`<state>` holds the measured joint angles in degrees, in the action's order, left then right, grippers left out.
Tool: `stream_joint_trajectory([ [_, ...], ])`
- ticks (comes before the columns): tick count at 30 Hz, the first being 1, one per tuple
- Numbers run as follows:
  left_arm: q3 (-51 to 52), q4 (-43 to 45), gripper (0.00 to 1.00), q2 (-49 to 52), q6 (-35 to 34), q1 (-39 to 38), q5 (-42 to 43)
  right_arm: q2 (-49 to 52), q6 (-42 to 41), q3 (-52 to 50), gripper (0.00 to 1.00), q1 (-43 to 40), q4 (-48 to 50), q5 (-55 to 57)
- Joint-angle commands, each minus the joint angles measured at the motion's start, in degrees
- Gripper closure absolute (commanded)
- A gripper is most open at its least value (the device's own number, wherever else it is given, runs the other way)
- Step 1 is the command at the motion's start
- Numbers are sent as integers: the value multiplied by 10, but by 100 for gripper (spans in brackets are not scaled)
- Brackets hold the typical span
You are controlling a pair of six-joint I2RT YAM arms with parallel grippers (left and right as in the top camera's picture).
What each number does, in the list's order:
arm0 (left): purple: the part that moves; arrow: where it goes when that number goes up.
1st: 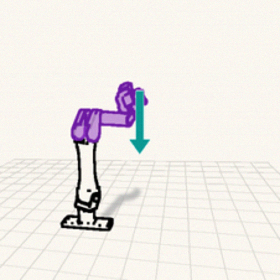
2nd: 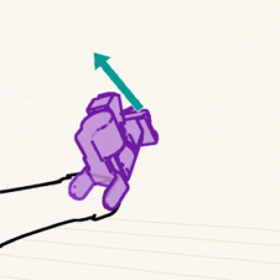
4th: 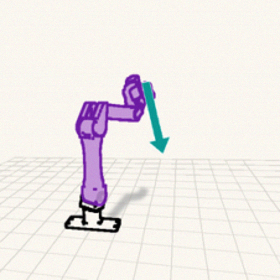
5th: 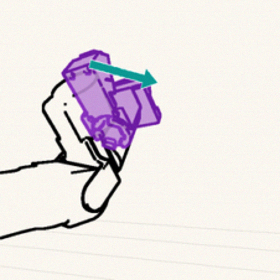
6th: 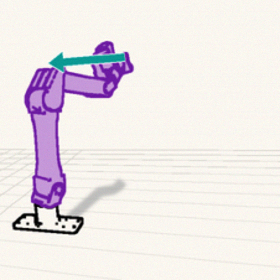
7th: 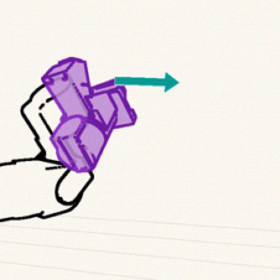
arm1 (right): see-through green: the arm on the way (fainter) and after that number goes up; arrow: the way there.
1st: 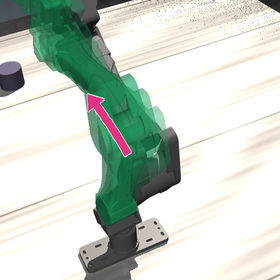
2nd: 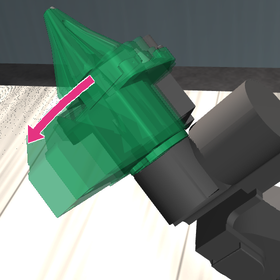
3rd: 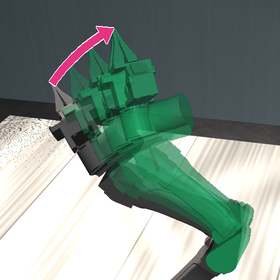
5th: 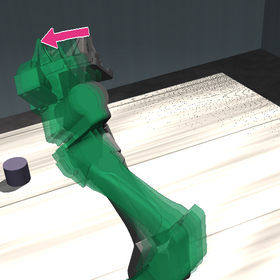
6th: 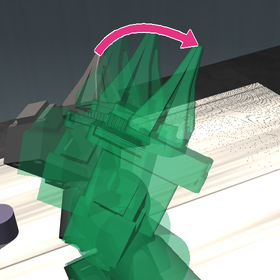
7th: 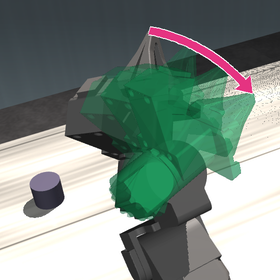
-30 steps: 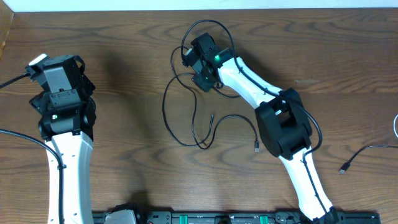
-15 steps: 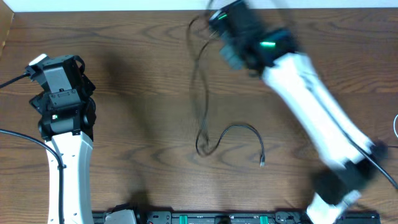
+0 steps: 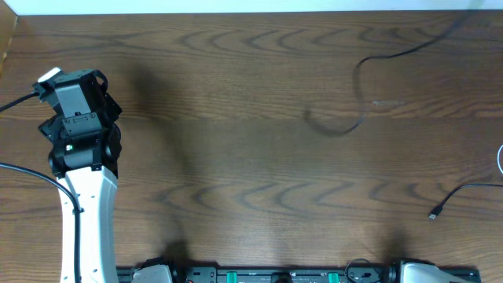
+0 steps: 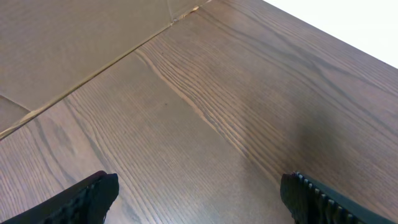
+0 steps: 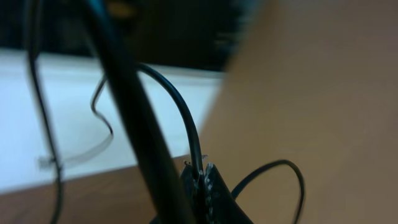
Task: Untangle cables
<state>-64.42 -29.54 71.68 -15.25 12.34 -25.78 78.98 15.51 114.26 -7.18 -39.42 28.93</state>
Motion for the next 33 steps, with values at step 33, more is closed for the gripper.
stream_joint_trajectory([
  [33,-6,5,12,1,-7,1,-1,239,-197,0,99,-291,32,-13],
])
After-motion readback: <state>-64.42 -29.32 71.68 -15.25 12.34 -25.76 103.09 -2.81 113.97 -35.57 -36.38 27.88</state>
